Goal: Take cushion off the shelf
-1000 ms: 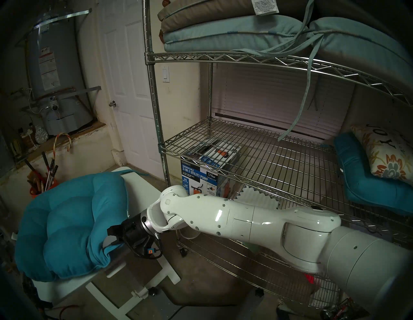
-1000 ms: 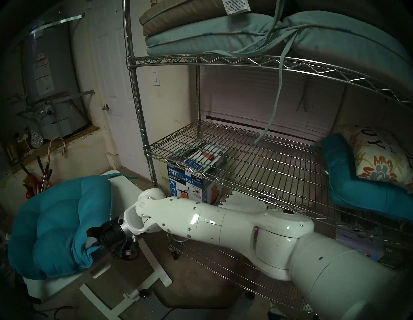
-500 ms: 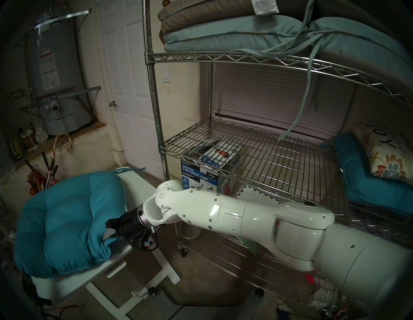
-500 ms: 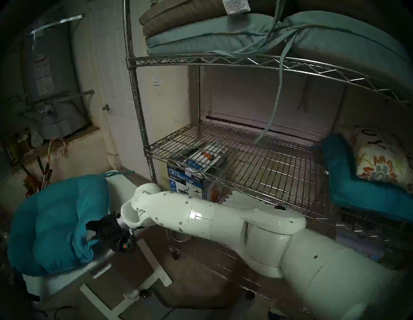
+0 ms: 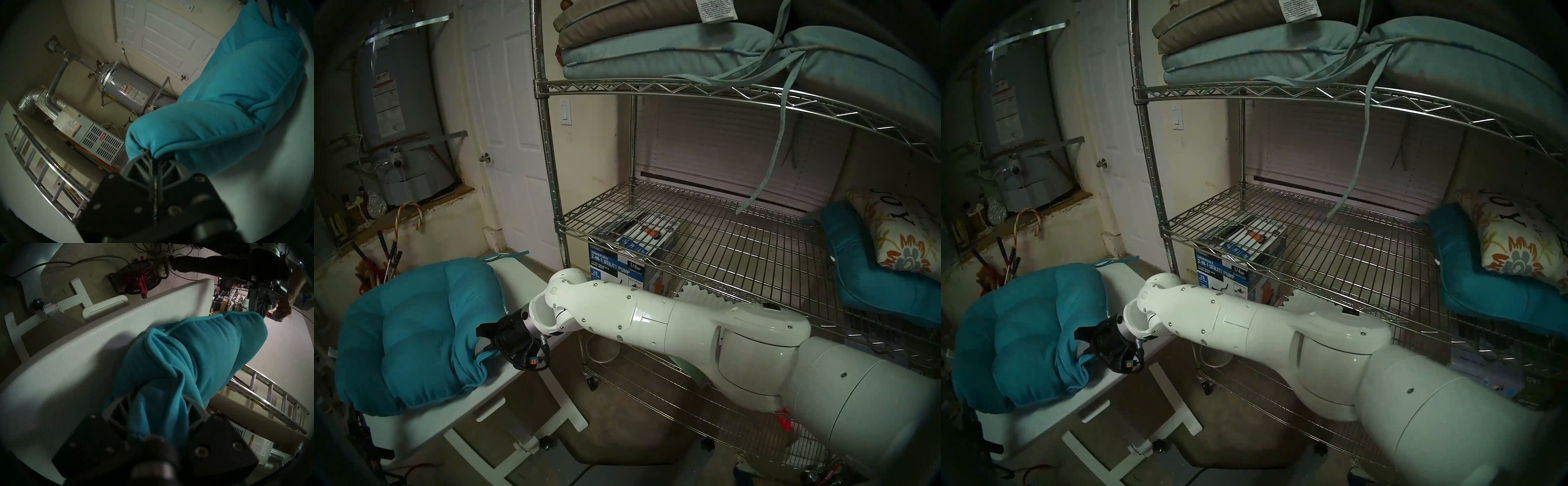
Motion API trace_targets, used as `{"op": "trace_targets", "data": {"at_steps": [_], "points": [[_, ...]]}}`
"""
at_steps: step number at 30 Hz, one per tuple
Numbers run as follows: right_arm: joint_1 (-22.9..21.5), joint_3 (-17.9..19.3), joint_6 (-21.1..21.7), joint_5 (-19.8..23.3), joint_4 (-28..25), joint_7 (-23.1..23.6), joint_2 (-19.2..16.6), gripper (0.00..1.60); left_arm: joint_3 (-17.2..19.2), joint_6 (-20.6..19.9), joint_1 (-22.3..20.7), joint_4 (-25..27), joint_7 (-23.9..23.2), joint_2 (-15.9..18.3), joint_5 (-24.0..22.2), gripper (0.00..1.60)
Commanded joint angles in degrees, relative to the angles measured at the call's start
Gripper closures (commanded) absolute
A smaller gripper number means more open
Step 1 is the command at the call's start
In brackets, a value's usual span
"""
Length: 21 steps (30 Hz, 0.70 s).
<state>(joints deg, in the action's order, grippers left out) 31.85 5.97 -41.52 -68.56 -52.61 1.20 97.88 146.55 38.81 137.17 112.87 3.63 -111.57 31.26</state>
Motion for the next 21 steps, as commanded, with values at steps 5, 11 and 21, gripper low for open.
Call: {"op": "trace_targets", "data": {"at_steps": [5,11,21], "points": [[-1.7,0.6,0.0,0.4,3.0,-1.0,7.5,1.60,-0.8,1.2,0.5,3.3,0.0,-2.0,0.1,1.60],[-1.9,0.5,-0.4,0.3,5.3,-1.2,9.0,1.60,-0.9,1.2,0.8,3.8,-0.1,-3.0,0.2,1.60],[-2.3,0.3,-1.5,0.0,9.4,-1.9,11.7,1.04,-1.1,1.3,1.4,4.8,-0.4,-3.4,0.6,0.00]]}}
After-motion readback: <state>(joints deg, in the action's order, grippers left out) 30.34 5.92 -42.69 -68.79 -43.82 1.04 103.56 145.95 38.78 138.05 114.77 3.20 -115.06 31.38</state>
